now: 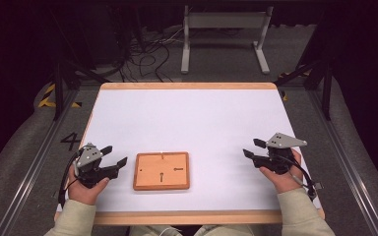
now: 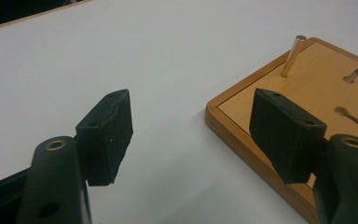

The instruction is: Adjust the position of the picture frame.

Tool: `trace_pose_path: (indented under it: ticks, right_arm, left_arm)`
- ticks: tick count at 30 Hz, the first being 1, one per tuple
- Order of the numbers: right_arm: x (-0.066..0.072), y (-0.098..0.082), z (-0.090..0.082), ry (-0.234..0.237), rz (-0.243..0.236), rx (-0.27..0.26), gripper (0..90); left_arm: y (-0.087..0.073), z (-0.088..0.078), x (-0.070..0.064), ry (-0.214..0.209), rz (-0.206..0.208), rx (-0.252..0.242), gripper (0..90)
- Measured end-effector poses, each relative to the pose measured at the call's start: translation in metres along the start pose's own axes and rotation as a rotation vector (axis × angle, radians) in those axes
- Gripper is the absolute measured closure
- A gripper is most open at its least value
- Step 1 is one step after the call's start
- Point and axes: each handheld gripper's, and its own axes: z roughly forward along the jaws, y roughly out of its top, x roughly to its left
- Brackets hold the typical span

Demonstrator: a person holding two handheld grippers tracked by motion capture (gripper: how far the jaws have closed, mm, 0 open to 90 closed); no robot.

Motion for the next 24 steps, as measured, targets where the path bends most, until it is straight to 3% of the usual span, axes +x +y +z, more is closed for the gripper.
trace_pose_path:
  ticks: [15, 19, 24]
  right_arm:
    - [0.0000, 0.0002, 0.0007, 0.000, -0.004, -0.002, 41.3]
    - [0.0008, 0.0000, 0.0013, 0.000, -0.005, 0.001, 41.4]
    - [0.0008, -0.0004, 0.0013, -0.004, -0.004, 0.004, 41.3]
  left_arm:
    - [-0.0001, 0.0008, 0.0005, 0.015, -0.008, 0.018, 31.9]
    - [0.0003, 0.0015, 0.0018, 0.033, -0.025, 0.047, 40.0]
    - [0.0001, 0.0033, 0.0039, 0.007, -0.050, 0.087, 66.7]
